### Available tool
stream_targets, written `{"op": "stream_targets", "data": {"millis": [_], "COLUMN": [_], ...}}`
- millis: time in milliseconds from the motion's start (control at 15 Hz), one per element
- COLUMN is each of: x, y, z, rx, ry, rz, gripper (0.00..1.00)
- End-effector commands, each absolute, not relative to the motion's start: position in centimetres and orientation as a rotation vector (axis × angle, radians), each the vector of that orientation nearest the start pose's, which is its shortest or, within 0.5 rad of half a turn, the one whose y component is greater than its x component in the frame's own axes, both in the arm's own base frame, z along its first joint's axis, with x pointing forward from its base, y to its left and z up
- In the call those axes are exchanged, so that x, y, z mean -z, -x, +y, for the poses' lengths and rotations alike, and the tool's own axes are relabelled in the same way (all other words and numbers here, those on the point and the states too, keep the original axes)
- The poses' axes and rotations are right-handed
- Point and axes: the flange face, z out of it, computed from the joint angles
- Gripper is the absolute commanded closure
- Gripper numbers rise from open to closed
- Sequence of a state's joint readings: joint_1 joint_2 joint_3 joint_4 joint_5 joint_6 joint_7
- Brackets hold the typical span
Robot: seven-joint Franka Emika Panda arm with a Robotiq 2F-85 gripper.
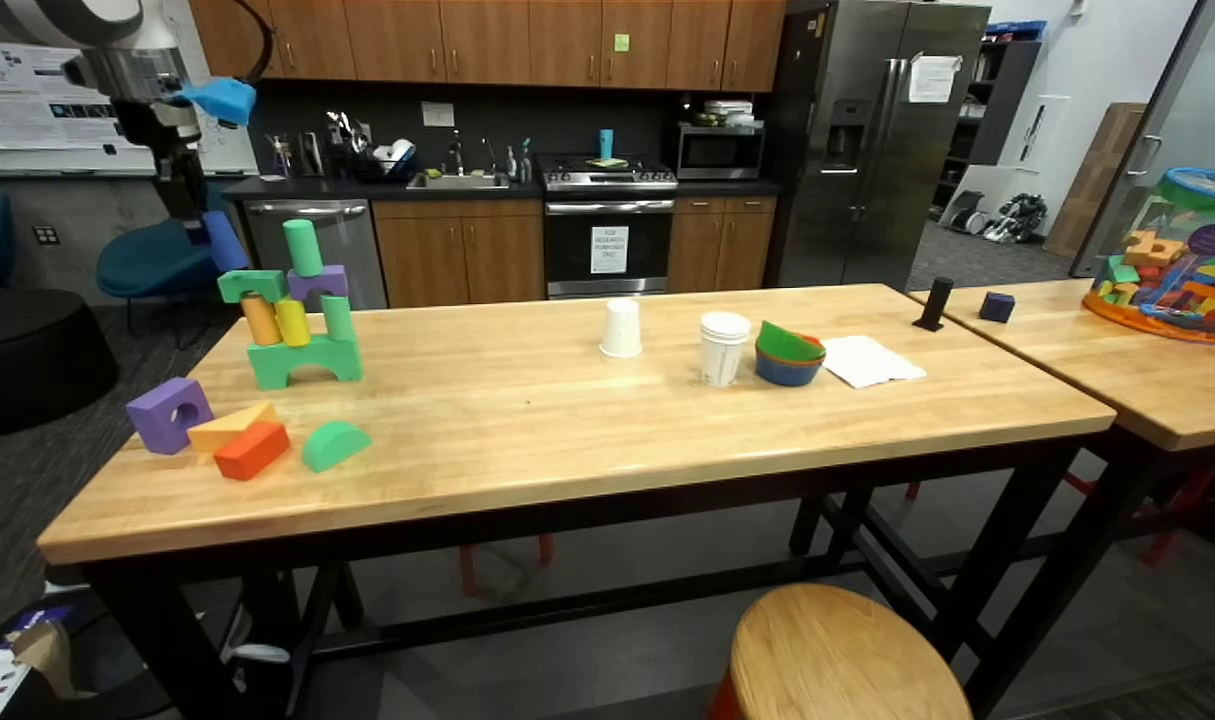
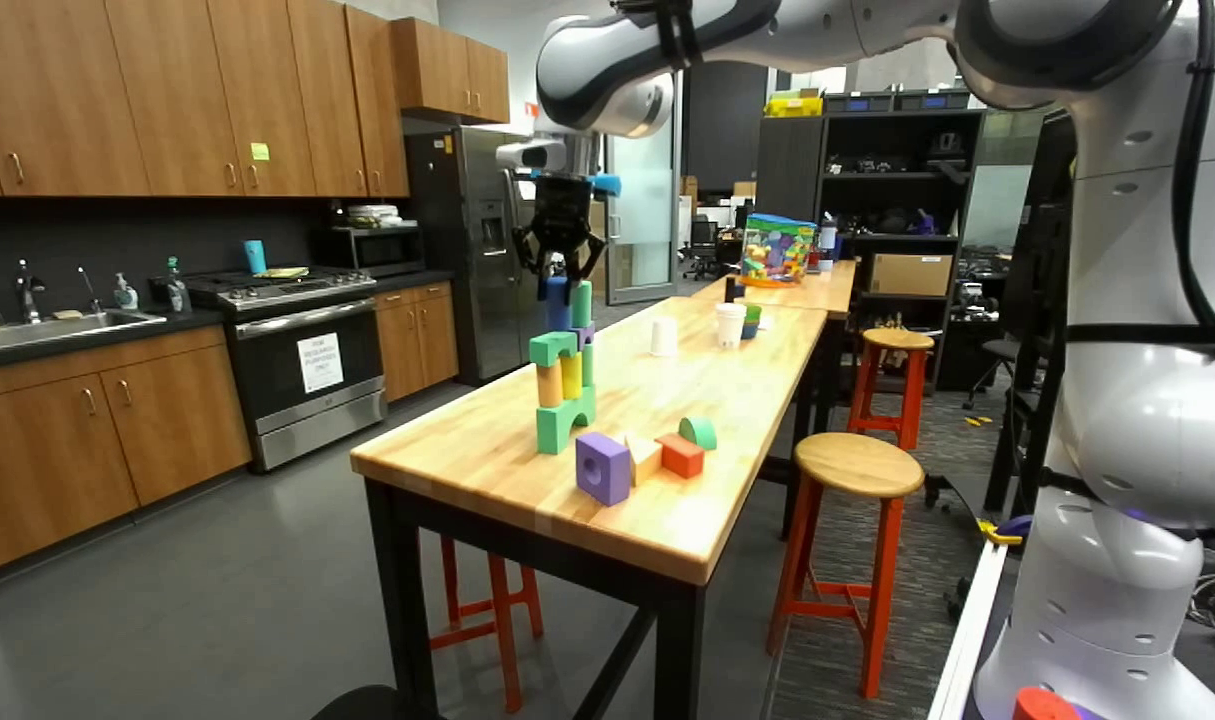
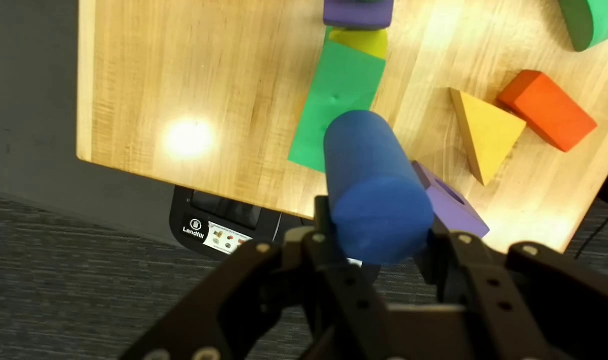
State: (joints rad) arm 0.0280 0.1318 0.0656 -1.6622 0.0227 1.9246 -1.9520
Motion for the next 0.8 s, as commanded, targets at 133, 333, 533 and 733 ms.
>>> {"op": "stream_targets", "data": {"millis": [133,333,533,733], "x": [-53.9,-54.1,-54.4,-54.4], "y": [-63.2,-63.8,-64.1,-64.4], "z": [5.3,5.3,5.4,5.2], "rx": [-0.151,-0.137,-0.120,-0.118], "ry": [-1.622,-1.619,-1.620,-1.629], "rz": [2.612,2.622,2.633,2.641], "gripper": [0.86,0.86,0.86,0.86]}}
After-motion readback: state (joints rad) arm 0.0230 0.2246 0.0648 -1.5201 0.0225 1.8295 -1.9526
